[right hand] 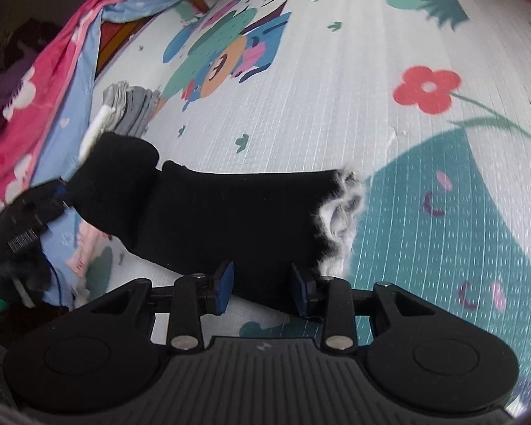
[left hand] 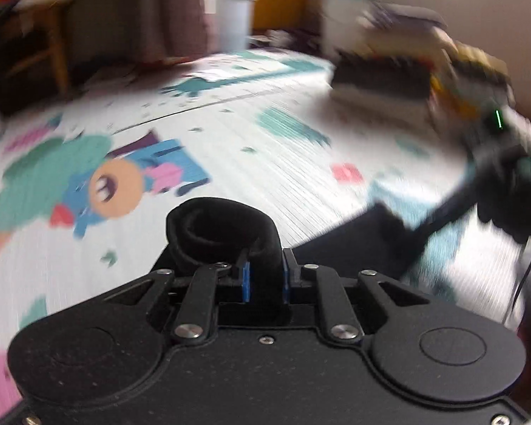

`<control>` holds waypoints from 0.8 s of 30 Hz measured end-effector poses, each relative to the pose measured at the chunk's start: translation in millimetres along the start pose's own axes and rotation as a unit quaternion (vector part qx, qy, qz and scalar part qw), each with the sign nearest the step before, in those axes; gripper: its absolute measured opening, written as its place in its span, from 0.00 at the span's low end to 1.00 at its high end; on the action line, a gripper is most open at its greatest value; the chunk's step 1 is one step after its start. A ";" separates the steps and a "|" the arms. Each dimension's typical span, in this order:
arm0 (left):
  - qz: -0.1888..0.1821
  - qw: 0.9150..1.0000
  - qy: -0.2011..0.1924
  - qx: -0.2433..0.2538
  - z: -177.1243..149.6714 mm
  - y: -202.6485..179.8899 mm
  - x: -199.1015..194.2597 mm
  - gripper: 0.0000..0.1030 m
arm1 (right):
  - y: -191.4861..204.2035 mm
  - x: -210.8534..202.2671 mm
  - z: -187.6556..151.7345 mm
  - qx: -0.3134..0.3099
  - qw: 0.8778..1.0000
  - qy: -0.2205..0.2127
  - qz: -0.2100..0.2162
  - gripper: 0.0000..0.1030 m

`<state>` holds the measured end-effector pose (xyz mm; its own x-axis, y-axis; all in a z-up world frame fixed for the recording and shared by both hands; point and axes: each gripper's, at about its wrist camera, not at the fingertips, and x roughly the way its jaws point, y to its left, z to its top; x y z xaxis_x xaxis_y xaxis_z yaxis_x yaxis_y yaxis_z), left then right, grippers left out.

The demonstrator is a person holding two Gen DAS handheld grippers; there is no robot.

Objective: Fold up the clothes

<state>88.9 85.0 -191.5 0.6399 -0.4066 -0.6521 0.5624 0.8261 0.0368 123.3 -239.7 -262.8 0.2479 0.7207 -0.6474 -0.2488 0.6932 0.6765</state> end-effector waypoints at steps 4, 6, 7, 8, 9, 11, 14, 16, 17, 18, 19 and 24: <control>0.016 0.998 0.019 0.058 -9.6 -21.4 18.9 0.15 | -5.9 -2.1 -1.4 0.036 0.999 -0.007 0.022 0.41; 0.011 0.998 0.021 0.057 -14.3 -18.2 15.5 0.33 | -6.0 -3.5 -1.4 0.041 0.999 -0.007 0.028 0.43; 0.007 0.998 0.022 0.056 -16.6 -16.3 13.3 0.45 | -6.1 -3.4 -1.2 0.045 0.998 -0.008 0.034 0.43; 0.004 0.998 0.022 0.055 -18.9 -14.4 11.1 0.45 | -6.4 -2.9 -1.0 0.051 0.998 -0.009 0.040 0.43; 0.001 0.998 0.023 0.054 -21.2 -12.5 8.8 0.45 | -6.7 -2.4 -0.7 0.057 0.997 -0.010 0.046 0.44; -0.006 0.998 0.024 0.053 -25.7 -8.8 4.4 0.45 | -7.3 -1.1 -0.2 0.069 0.996 -0.012 0.058 0.45; -0.016 0.998 0.026 0.050 -32.6 -3.1 -2.2 0.44 | -4.0 3.4 1.8 0.069 0.995 -0.012 0.068 0.46; -0.022 0.998 0.027 0.048 -37.1 0.7 -6.6 0.44 | 0.8 7.3 3.7 0.062 0.995 -0.008 0.073 0.46; -0.019 0.997 0.034 0.070 -41.0 -3.8 -2.0 0.44 | 4.3 9.6 4.8 0.057 0.995 -0.006 0.077 0.46; -0.017 0.995 0.039 0.091 -44.4 -8.7 3.1 0.44 | 8.9 12.7 6.5 0.050 0.996 -0.003 0.079 0.46; -0.016 0.993 0.044 0.110 -47.7 -13.6 8.1 0.43 | 13.8 16.7 8.3 0.041 0.996 0.001 0.082 0.46; -0.003 0.980 0.061 0.188 -52.4 -34.0 37.3 0.42 | 32.5 39.0 15.7 0.020 0.995 0.027 0.097 0.45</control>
<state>66.3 62.2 -256.7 0.5818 -0.3417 -0.7381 0.7337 0.6120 0.2951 139.6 -189.2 -260.5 0.1480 0.8407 -0.5210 -0.2497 0.5415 0.8028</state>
